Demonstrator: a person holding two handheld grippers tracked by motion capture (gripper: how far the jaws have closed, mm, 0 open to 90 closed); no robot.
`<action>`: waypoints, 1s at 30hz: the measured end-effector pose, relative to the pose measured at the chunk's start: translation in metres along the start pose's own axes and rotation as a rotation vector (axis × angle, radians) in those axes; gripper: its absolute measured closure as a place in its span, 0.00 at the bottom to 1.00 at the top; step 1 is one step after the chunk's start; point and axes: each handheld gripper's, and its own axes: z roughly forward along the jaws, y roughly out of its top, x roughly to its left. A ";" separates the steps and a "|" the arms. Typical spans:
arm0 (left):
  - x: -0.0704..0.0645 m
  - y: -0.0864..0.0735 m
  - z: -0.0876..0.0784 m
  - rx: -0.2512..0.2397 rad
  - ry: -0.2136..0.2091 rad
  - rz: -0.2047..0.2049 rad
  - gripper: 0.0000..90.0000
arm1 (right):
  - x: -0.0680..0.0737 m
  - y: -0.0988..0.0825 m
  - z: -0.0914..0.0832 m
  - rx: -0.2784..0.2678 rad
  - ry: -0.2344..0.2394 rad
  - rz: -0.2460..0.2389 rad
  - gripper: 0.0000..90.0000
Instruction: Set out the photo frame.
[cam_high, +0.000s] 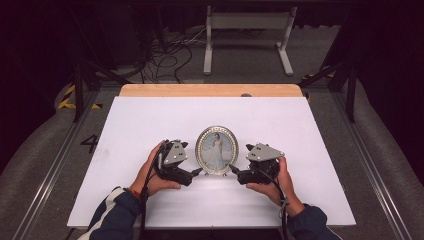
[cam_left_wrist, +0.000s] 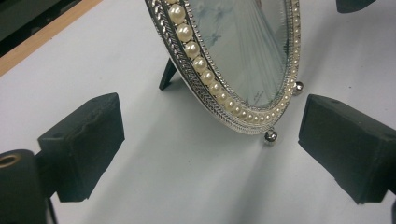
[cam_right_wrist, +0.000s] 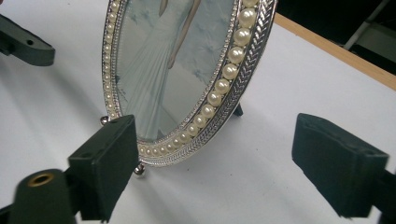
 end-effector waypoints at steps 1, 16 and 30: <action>0.000 0.000 0.000 -0.004 -0.005 0.003 0.06 | 0.000 0.000 0.000 0.005 -0.004 0.001 0.11; 0.000 -0.001 -0.003 0.014 0.060 0.031 0.06 | 0.003 -0.001 0.002 0.056 -0.027 -0.048 0.11; 0.000 -0.013 -0.013 0.039 0.085 0.039 0.07 | 0.006 -0.003 -0.001 0.065 -0.050 -0.088 0.12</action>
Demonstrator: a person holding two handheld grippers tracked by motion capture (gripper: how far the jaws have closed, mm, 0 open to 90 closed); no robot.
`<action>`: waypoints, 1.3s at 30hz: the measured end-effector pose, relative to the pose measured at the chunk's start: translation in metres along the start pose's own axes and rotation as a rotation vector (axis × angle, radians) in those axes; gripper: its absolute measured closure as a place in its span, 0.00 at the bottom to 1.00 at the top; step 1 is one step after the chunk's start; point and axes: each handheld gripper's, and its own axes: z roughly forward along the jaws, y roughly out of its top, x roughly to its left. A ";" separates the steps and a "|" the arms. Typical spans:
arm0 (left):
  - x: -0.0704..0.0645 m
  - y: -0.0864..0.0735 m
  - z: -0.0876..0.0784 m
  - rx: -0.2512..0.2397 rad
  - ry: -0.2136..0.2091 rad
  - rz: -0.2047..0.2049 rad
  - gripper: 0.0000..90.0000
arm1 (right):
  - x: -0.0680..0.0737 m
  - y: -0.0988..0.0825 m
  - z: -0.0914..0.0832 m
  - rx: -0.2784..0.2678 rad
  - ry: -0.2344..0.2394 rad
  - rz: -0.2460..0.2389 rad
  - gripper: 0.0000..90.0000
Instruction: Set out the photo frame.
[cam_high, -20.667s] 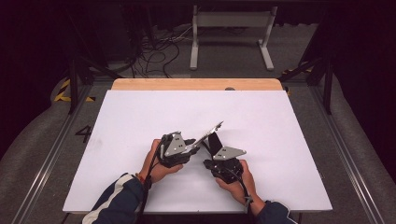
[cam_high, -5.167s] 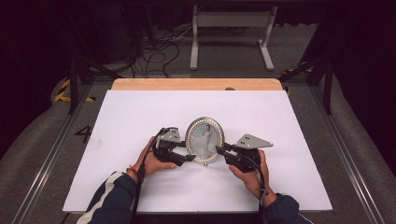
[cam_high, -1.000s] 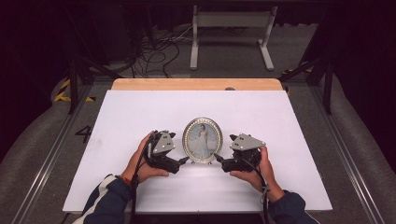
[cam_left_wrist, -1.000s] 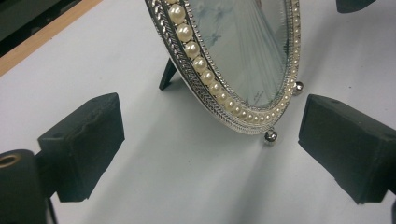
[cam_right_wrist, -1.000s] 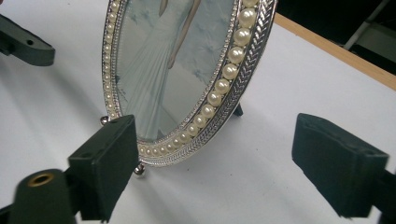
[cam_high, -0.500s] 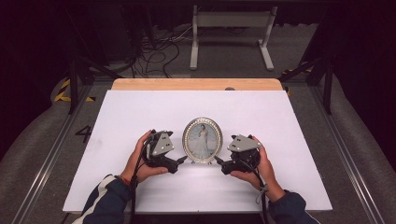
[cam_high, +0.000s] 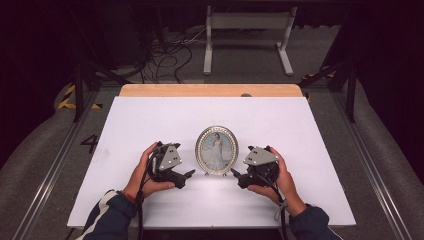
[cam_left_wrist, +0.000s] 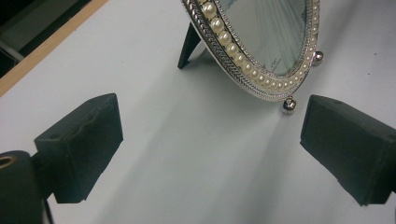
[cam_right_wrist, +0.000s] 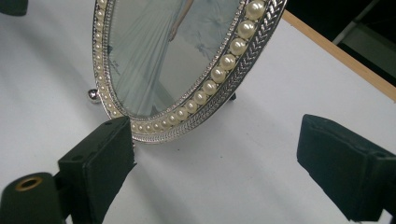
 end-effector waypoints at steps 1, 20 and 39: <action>0.000 -0.001 -0.001 -0.001 0.001 0.000 0.07 | 0.000 0.000 -0.001 0.002 -0.004 -0.006 0.12; 0.001 -0.023 -0.028 0.007 0.040 -0.014 0.08 | -0.013 -0.019 -0.021 0.014 -0.059 0.008 0.13; 0.008 -0.047 -0.057 0.009 0.092 -0.053 0.08 | -0.034 -0.051 -0.050 0.009 -0.130 0.043 0.12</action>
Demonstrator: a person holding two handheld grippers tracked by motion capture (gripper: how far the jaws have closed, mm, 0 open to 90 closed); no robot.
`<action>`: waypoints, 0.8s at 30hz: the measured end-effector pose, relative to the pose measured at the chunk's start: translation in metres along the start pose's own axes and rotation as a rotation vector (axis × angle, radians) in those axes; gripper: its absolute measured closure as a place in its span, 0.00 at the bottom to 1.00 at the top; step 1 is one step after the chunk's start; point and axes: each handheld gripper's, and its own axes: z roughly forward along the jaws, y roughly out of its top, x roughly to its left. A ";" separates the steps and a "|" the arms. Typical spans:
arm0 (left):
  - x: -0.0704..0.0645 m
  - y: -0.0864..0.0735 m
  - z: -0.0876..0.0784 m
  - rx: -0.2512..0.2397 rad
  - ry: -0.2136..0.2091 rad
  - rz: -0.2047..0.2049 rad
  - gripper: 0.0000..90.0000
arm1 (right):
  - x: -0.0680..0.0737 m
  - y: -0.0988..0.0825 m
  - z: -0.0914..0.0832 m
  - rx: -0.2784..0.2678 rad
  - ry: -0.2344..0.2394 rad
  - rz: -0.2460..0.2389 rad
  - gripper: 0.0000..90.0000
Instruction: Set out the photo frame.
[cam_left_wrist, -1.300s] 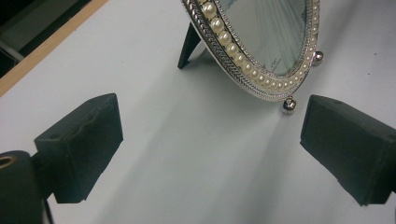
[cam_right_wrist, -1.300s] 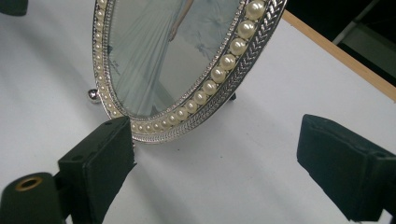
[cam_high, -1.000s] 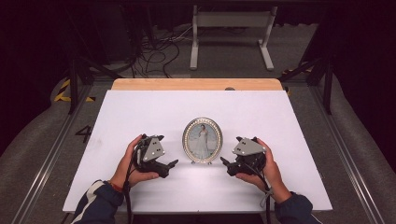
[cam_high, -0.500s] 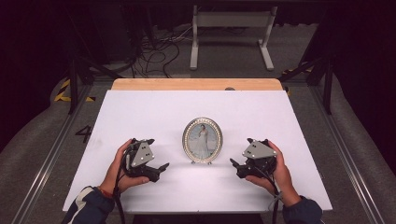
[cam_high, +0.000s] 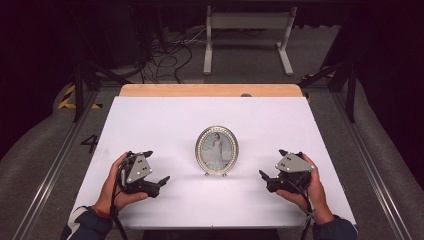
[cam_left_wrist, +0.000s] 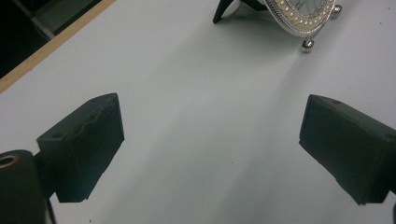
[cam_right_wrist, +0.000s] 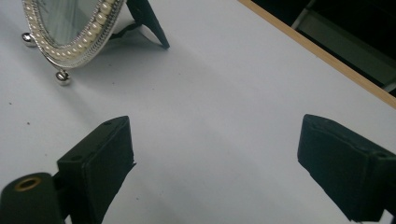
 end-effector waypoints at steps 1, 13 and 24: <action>0.001 -0.001 -0.001 0.000 0.005 -0.004 0.08 | -0.001 -0.002 -0.001 0.001 -0.003 0.010 0.12; 0.009 -0.019 -0.012 -0.002 0.011 -0.044 0.08 | -0.014 -0.024 -0.009 0.005 -0.048 0.066 0.12; 0.025 -0.049 -0.025 0.017 0.047 -0.115 0.08 | -0.026 -0.048 -0.016 0.014 -0.086 0.119 0.12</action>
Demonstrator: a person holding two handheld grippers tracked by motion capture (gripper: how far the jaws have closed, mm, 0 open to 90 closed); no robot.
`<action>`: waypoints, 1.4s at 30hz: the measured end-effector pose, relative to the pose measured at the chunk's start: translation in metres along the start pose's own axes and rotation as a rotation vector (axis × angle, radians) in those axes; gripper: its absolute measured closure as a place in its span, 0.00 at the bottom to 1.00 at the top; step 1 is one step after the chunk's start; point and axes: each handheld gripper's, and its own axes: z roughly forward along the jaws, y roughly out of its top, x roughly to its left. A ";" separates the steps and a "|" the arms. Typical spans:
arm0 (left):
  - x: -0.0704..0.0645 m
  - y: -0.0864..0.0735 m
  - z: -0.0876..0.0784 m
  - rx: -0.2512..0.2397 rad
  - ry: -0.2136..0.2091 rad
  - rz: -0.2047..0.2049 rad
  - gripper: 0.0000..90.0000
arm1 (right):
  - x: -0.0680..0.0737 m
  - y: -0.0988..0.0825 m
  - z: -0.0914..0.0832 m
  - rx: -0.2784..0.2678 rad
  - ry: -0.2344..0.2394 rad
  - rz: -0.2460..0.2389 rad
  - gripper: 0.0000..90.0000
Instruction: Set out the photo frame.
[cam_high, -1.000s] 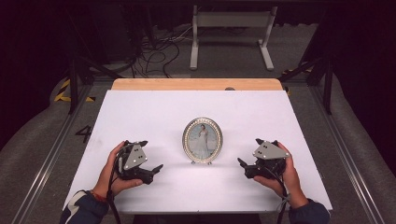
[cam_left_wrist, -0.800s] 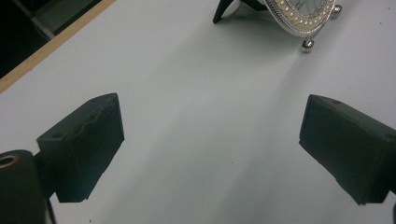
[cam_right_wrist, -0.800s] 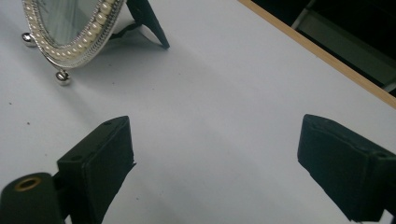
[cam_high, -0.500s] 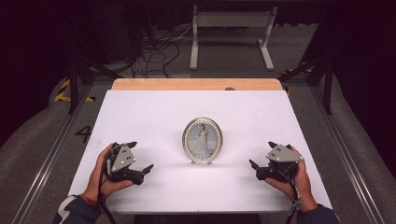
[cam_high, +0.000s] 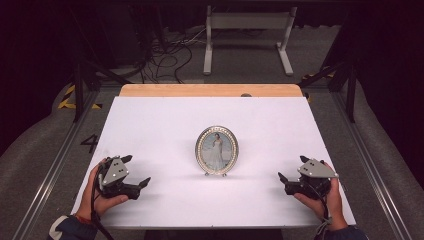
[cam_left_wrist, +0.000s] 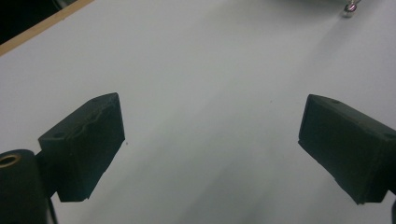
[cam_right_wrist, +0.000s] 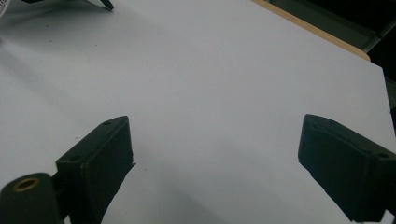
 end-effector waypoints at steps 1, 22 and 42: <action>0.001 -0.002 -0.001 -0.003 0.000 -0.012 0.08 | -0.001 -0.002 -0.001 -0.001 -0.001 0.003 0.12; 0.009 -0.034 -0.023 -0.008 0.033 -0.108 0.08 | -0.002 -0.009 -0.005 -0.018 -0.025 0.056 0.12; 0.007 -0.028 -0.021 0.000 0.020 -0.104 0.08 | -0.002 -0.011 -0.002 -0.015 -0.063 0.058 0.14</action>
